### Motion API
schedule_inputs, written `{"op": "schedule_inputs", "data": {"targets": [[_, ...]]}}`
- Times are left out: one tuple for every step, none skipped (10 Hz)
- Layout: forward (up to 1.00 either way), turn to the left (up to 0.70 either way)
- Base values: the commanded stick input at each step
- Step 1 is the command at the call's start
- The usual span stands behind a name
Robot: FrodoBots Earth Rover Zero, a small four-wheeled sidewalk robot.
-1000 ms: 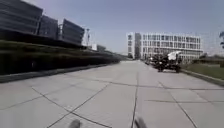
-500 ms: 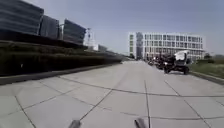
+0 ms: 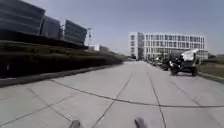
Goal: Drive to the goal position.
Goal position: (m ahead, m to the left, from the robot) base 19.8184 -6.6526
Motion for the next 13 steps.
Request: {"op": "schedule_inputs", "data": {"targets": [[1.00,-0.28],[1.00,-0.17],[1.00,0.01],[1.00,0.01],[1.00,0.01],[1.00,0.01],[1.00,0.01],[1.00,0.01],[1.00,0.01],[1.00,0.01],[1.00,0.01],[1.00,0.01],[1.00,0.01]]}}
